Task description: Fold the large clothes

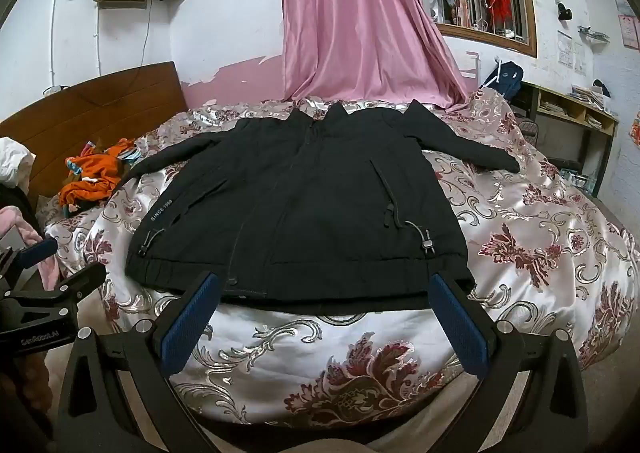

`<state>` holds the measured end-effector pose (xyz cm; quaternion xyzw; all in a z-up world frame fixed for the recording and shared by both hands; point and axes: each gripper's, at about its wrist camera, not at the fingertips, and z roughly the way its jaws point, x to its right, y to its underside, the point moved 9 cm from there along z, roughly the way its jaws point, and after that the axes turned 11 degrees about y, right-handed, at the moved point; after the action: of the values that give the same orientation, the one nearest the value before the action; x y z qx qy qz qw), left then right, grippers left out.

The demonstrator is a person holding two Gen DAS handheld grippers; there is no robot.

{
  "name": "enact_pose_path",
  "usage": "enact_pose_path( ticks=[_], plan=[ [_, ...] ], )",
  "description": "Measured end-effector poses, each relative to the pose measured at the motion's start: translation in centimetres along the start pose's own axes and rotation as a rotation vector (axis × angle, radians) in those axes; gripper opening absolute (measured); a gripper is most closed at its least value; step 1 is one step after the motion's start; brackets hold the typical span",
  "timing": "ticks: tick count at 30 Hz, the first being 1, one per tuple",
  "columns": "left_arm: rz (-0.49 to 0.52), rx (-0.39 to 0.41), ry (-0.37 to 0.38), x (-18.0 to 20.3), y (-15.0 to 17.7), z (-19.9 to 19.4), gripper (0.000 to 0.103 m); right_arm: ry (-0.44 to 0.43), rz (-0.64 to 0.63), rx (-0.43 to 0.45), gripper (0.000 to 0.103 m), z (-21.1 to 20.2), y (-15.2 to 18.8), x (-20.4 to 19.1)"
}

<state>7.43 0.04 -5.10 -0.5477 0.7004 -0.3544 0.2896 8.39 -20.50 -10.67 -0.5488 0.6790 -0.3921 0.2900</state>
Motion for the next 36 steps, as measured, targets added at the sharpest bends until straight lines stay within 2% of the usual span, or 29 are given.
enact_pose_path(
  ticks=[36],
  plan=[
    [-0.008, 0.007, 0.007, 0.3, -0.48, -0.24, 0.103, 0.002, -0.002, 0.002, 0.102, -0.1, 0.11, -0.03]
  ],
)
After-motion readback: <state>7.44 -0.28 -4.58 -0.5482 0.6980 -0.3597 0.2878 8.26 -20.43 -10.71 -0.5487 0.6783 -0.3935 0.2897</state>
